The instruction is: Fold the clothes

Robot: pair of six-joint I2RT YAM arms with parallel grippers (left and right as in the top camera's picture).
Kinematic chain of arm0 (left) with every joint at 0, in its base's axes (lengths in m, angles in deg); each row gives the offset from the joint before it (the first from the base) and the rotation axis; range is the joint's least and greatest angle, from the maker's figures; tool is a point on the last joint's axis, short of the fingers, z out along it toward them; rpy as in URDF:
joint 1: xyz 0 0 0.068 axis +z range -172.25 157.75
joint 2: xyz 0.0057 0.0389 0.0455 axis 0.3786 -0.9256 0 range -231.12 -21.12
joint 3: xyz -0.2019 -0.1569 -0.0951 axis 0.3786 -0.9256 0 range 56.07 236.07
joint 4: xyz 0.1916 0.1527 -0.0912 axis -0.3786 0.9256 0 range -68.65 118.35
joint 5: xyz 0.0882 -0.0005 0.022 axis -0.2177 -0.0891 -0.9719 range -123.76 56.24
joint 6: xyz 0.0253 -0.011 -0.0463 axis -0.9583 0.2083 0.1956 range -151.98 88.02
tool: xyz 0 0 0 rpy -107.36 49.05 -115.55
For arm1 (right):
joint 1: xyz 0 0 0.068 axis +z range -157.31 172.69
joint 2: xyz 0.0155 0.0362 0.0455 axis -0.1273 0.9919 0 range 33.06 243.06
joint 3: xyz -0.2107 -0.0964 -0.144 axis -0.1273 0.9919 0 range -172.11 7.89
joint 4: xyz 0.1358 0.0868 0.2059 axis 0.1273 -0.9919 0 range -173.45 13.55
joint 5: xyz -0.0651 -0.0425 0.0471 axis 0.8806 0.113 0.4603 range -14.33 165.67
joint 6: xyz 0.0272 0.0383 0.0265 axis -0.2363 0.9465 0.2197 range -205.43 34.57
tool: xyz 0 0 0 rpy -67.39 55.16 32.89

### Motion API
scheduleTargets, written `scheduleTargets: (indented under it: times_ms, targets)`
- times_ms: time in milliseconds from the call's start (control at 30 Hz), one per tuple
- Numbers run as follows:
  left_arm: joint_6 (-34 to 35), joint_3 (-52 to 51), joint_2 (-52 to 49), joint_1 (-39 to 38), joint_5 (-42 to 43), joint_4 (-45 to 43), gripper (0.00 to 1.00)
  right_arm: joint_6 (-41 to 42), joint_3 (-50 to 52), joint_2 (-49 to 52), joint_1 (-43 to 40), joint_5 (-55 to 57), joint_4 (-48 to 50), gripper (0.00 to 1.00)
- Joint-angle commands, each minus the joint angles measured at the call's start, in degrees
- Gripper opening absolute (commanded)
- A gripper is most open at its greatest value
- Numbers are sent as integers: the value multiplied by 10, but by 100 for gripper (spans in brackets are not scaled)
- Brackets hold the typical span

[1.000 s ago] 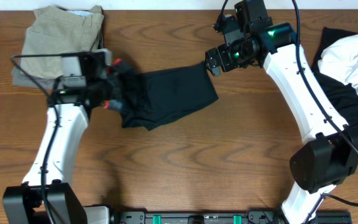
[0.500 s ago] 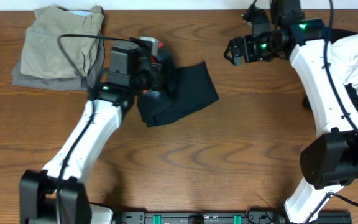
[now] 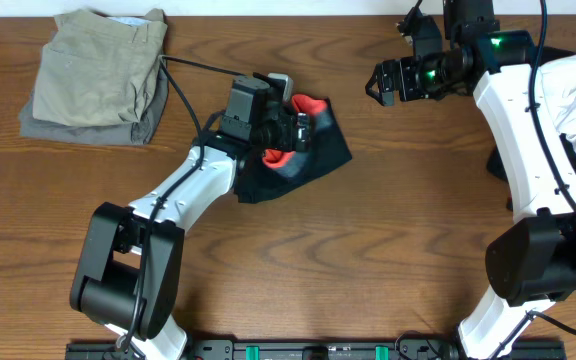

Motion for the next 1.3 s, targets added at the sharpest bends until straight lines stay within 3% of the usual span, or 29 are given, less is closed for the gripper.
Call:
scheduleTargets:
  times_ms: [0, 333, 567, 767, 967, 1267]
  targets:
    - [3, 16, 4, 7, -1, -11, 98, 1, -2, -17, -6, -9, 0, 99]
    - [40, 21, 120, 109, 10, 26, 98, -27, -1, -16, 6, -27, 2, 99]
    - [40, 21, 234, 240, 7, 113, 98, -56, -1, 6, 89, 17, 70, 99]
    - [39, 20, 247, 318, 5, 204, 98, -28, -1, 68, 170, 64, 162, 97]
    - [20, 20, 236, 334, -16, 265, 98, 15, -1, 134, 231, 153, 209, 96]
    - [17, 20, 236, 334, -27, 275, 98, 35, -1, 175, 271, 155, 231, 86]
